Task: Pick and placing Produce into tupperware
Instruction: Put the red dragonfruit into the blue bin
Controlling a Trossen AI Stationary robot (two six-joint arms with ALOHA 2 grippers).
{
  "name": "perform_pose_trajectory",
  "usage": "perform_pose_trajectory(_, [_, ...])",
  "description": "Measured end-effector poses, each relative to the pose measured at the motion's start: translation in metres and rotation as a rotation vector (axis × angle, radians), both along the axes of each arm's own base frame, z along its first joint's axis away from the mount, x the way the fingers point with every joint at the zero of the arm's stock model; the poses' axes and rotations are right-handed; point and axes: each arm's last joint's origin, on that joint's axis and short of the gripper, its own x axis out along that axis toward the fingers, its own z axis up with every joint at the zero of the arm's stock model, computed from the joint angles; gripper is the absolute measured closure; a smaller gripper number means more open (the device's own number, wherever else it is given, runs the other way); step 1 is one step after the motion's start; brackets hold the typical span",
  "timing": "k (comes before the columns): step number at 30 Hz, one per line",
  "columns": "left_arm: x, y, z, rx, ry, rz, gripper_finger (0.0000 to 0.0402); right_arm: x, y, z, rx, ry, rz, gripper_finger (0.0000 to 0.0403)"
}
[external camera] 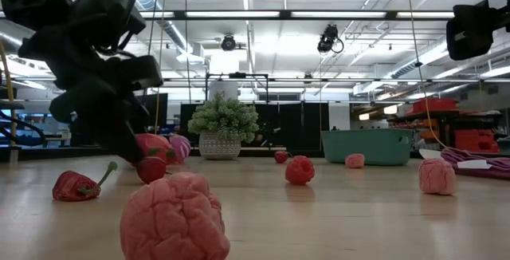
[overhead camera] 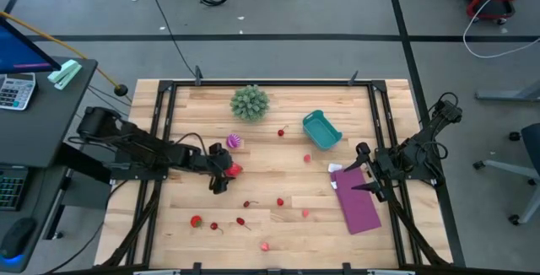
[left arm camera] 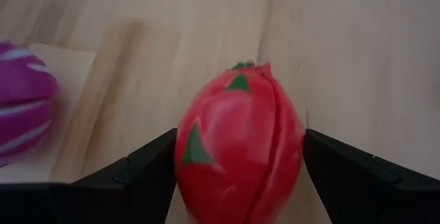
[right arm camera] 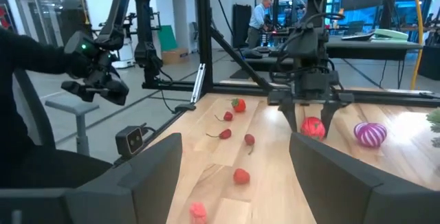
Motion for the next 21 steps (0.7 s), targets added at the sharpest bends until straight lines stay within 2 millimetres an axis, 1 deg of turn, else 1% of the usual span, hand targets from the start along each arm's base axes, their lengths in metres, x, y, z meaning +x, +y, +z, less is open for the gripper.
perform_pose_trajectory(7, [0.0027, -0.0003, -0.0013, -0.016, -0.019, 0.021, 0.0103, 0.0000, 0.0000, 0.0000, -0.008, -0.002, 0.000, 0.0123])
perform_pose_trajectory(10, [0.0050, -0.0010, 0.0007, -0.028, -0.051, 0.018, 0.0116, 0.0000, 0.0000, 0.0000, -0.025, -0.008, 0.000, 0.0123])
perform_pose_trajectory(17, [0.0059, -0.0013, 0.0016, -0.030, -0.064, 0.018, 0.0162, 0.0000, 0.0000, 0.0001, -0.027, -0.009, 0.000, 0.0123])
perform_pose_trajectory(21, [0.0094, -0.0019, 0.0050, -0.032, -0.075, 0.018, 0.0168, 0.0000, 0.0000, 0.0001, -0.027, -0.009, 0.000, 0.0123])
